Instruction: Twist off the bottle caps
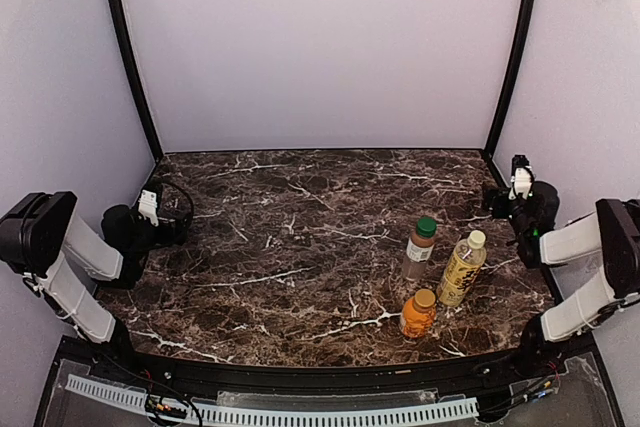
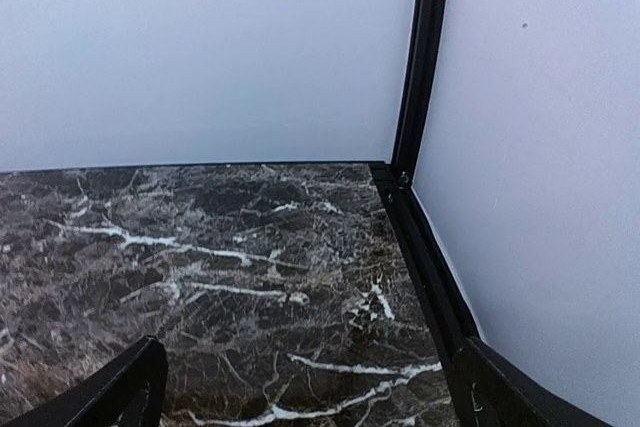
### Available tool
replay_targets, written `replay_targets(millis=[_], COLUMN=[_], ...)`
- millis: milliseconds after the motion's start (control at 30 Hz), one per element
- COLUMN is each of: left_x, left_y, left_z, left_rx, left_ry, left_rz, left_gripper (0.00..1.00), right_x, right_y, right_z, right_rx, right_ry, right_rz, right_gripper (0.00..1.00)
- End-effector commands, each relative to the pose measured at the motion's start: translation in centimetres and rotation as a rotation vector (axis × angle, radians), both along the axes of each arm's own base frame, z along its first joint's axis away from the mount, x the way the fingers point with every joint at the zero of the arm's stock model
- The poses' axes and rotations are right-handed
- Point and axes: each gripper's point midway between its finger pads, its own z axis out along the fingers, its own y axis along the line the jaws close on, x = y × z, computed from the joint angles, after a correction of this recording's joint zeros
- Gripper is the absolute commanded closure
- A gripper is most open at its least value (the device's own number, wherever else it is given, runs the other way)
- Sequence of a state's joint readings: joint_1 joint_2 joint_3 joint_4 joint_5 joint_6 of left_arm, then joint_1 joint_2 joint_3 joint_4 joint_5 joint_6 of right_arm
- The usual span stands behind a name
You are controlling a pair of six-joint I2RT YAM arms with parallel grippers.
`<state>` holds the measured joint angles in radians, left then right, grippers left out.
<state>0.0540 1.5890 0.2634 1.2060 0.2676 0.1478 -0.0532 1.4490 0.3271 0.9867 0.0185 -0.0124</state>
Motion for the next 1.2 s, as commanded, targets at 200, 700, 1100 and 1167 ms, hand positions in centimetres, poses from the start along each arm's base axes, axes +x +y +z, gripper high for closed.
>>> replay_targets(millis=[200, 700, 1100, 1167], left_x=[-0.1, 2.5, -8.3, -8.7], left_y=[-0.2, -3.1, -13.2, -13.3], left_z=[0.3, 9.4, 13.4, 13.8], left_rx=[-0.004, 0.027, 0.168, 0.164], left_ry=[-0.010, 0.391, 0.559, 0.561], left_rz=[-0.015, -0.201, -0.626, -0.627], left_gripper=[0.00, 0.09, 0.10, 0.11], right_x=[1.1, -5.1, -13.5, -13.3], right_y=[2.6, 18.0, 22.4, 22.3], right_z=[10.0, 12.7, 6.3, 5.9], right_rx=[0.247, 0.149, -0.149, -0.164], right_ry=[0.183, 0.756, 1.146, 1.145], right_rz=[0.090, 0.278, 0.295, 0.276], right_gripper=[0.12, 0.11, 0.01, 0.01])
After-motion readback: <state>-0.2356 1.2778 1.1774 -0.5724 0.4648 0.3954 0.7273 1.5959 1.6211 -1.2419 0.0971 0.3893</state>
